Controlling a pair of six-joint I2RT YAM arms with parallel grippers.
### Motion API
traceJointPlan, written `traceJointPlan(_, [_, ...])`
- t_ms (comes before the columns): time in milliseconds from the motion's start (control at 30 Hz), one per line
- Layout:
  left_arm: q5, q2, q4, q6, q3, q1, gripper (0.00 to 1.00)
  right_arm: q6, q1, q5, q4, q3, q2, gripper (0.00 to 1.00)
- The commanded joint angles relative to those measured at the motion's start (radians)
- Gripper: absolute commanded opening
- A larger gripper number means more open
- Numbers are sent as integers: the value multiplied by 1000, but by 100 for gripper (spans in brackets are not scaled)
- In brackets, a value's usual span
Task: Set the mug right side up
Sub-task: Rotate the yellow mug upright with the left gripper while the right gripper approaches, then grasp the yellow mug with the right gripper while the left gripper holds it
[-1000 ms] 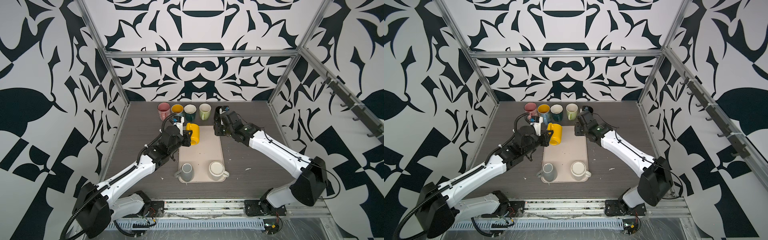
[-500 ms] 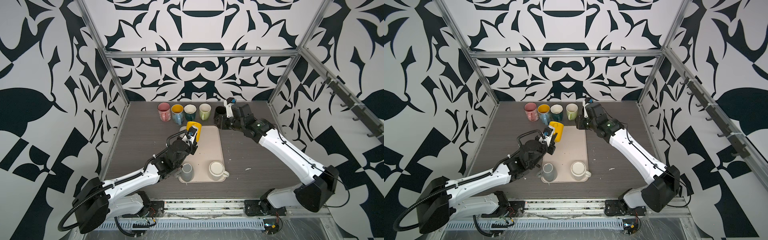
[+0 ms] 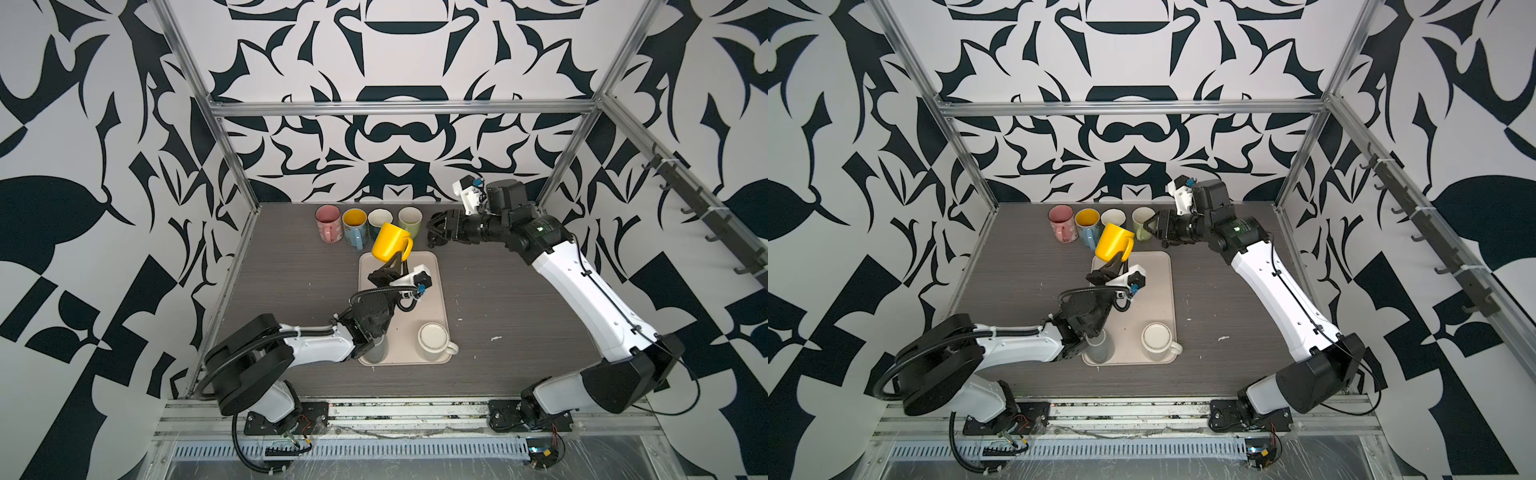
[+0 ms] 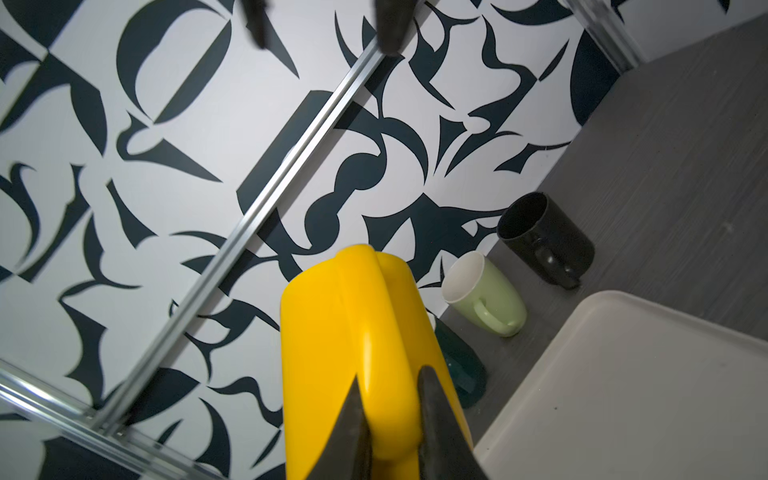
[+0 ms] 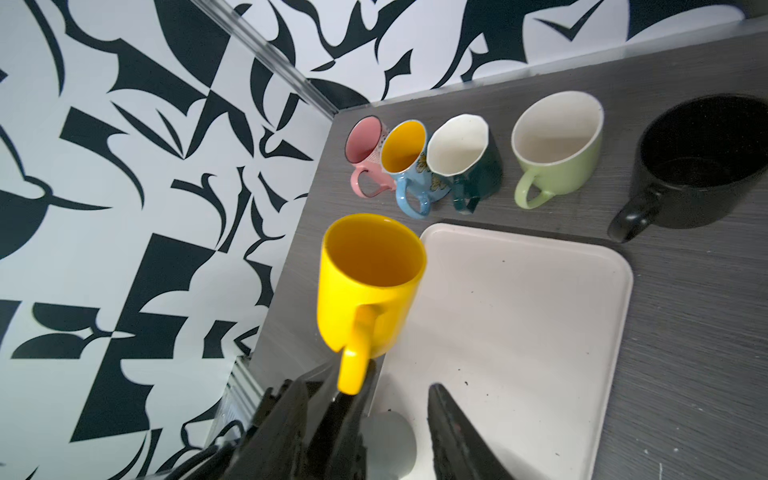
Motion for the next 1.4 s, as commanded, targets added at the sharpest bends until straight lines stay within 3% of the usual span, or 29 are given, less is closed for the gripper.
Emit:
traceJointPlan(0, [-30, 24, 260, 217, 69, -8, 0, -5, -2, -84, -73, 79, 22, 51])
traceJointPlan(300, [34, 50, 260, 284, 92, -13, 0, -87, -3, -90, -341, 258, 134, 51])
traceJointPlan(667, [69, 68, 260, 323, 92, -21, 0, -109, -3, -138, -506, 414, 242, 46])
traceJointPlan(1367, [95, 59, 261, 319, 91, -42, 0, -112, -3, -140, -613, 516, 395, 37])
